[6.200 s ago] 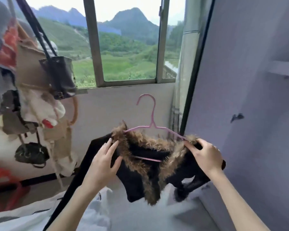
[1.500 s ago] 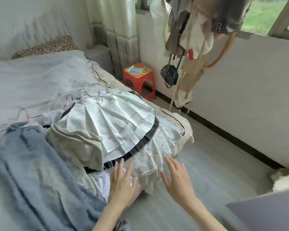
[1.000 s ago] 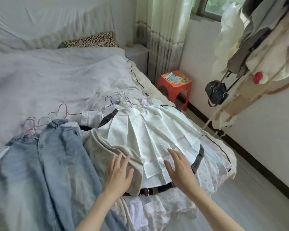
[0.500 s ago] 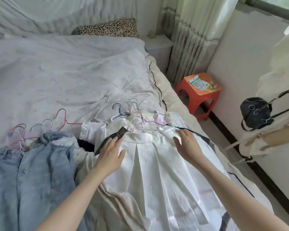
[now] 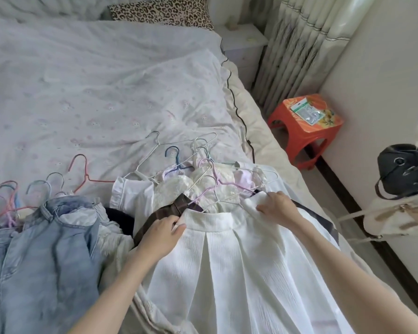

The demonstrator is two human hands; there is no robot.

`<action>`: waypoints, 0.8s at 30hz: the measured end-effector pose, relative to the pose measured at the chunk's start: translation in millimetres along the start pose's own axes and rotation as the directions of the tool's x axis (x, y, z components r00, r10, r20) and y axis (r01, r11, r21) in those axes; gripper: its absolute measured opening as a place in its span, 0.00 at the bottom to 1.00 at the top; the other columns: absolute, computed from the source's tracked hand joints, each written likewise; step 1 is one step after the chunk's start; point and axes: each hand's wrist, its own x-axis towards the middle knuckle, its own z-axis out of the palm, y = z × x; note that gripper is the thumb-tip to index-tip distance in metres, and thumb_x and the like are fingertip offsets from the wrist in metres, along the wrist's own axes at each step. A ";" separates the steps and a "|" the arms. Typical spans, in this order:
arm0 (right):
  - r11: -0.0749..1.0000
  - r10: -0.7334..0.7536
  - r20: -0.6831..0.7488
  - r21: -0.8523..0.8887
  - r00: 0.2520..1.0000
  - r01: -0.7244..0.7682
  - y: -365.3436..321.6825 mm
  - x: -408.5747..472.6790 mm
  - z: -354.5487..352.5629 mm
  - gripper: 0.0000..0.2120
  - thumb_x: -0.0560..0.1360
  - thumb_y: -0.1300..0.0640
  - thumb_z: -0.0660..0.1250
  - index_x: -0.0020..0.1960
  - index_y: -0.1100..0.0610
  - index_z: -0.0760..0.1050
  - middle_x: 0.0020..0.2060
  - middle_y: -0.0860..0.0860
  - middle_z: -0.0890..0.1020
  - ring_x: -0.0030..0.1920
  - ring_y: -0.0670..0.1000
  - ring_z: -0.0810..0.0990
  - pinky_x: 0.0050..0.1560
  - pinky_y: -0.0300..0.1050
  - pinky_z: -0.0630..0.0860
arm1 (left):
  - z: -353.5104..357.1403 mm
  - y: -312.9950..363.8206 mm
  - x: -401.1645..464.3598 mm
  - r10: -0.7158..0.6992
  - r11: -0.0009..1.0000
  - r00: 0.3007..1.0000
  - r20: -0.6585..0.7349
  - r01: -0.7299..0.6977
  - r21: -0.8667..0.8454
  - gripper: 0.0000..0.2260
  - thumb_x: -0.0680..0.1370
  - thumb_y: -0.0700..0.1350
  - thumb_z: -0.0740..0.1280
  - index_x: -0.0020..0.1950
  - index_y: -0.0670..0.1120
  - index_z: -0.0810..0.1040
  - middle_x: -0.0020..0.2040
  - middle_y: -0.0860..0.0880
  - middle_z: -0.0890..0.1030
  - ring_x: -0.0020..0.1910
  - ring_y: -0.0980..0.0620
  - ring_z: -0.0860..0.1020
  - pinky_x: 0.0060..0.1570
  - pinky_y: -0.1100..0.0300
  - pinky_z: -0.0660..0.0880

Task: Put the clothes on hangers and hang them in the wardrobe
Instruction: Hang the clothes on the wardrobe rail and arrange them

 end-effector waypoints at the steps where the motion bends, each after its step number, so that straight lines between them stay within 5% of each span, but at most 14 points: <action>1: 0.999 -0.026 -0.005 0.034 1.000 0.027 -2.0 -5.3 -6.0 0.17 0.71 0.44 0.62 0.49 0.57 0.74 0.45 0.55 0.74 0.51 0.59 0.75 0.45 0.46 0.69 | 1.5 -2.1 -0.9 -0.002 1.000 1.000 0.016 0.002 -0.010 0.14 0.79 0.51 0.60 0.57 0.42 0.74 0.48 0.47 0.78 0.52 0.46 0.75 0.44 0.58 0.65; 4: 0.993 -0.050 0.040 0.109 0.998 0.046 -3.1 -19.9 -21.5 0.07 0.73 0.55 0.67 0.43 0.59 0.74 0.40 0.52 0.74 0.46 0.58 0.75 0.35 0.41 0.64 | 9.7 -6.7 -10.2 -0.027 0.997 1.000 -0.001 0.027 -0.073 0.13 0.79 0.50 0.62 0.56 0.42 0.73 0.47 0.48 0.74 0.53 0.46 0.74 0.45 0.58 0.66; 7: 0.991 -0.071 0.052 0.115 0.996 0.064 -0.7 -33.5 -27.2 0.13 0.75 0.55 0.64 0.35 0.55 0.65 0.37 0.49 0.73 0.44 0.56 0.74 0.31 0.41 0.61 | 12.2 -2.6 -25.8 -0.012 0.991 0.986 -0.169 -0.010 -0.130 0.13 0.77 0.47 0.65 0.57 0.40 0.74 0.50 0.49 0.71 0.51 0.47 0.74 0.50 0.58 0.68; 9: 0.992 -0.061 0.085 0.118 0.995 0.050 1.4 -42.3 -27.6 0.07 0.77 0.54 0.62 0.49 0.58 0.71 0.48 0.56 0.78 0.50 0.58 0.76 0.37 0.44 0.62 | 10.0 -0.4 -33.3 0.068 0.993 0.962 -0.265 -0.092 -0.077 0.13 0.75 0.45 0.69 0.56 0.39 0.76 0.52 0.47 0.72 0.49 0.45 0.73 0.51 0.55 0.70; 12: 0.989 -0.053 0.076 0.141 0.996 0.042 2.0 -64.4 -35.0 0.21 0.78 0.52 0.62 0.67 0.60 0.64 0.57 0.58 0.78 0.55 0.58 0.77 0.39 0.42 0.62 | 1.8 5.0 -44.4 0.092 0.993 0.957 -0.274 -0.108 -0.045 0.13 0.75 0.45 0.69 0.56 0.39 0.76 0.48 0.47 0.74 0.48 0.46 0.69 0.51 0.54 0.68; 16: 0.968 -0.131 -0.043 0.211 0.990 0.137 8.8 -111.6 -53.9 0.17 0.75 0.51 0.67 0.62 0.54 0.70 0.49 0.51 0.80 0.49 0.53 0.79 0.43 0.45 0.72 | -13.8 19.5 -68.8 0.136 0.977 0.946 -0.294 -0.178 -0.121 0.08 0.78 0.44 0.64 0.52 0.40 0.75 0.39 0.53 0.70 0.50 0.49 0.67 0.46 0.59 0.63; 19: 0.914 -0.185 -0.160 0.336 0.970 0.230 17.8 -153.2 -77.4 0.09 0.73 0.56 0.69 0.50 0.44 0.77 0.40 0.41 0.80 0.40 0.38 0.78 0.40 0.34 0.73 | -29.4 34.7 -81.3 0.141 0.959 0.936 -0.324 -0.210 -0.192 0.05 0.77 0.42 0.66 0.46 0.41 0.75 0.38 0.54 0.70 0.50 0.47 0.68 0.44 0.60 0.61; 24: 0.941 -0.080 -0.438 0.263 0.895 0.213 51.6 -246.1 -117.3 0.08 0.71 0.51 0.71 0.47 0.53 0.77 0.41 0.44 0.79 0.43 0.48 0.77 0.43 0.38 0.72 | -60.7 100.0 -114.2 0.354 0.883 0.822 -0.446 -0.451 -0.132 0.07 0.76 0.45 0.67 0.43 0.42 0.74 0.36 0.57 0.66 0.46 0.45 0.69 0.41 0.58 0.61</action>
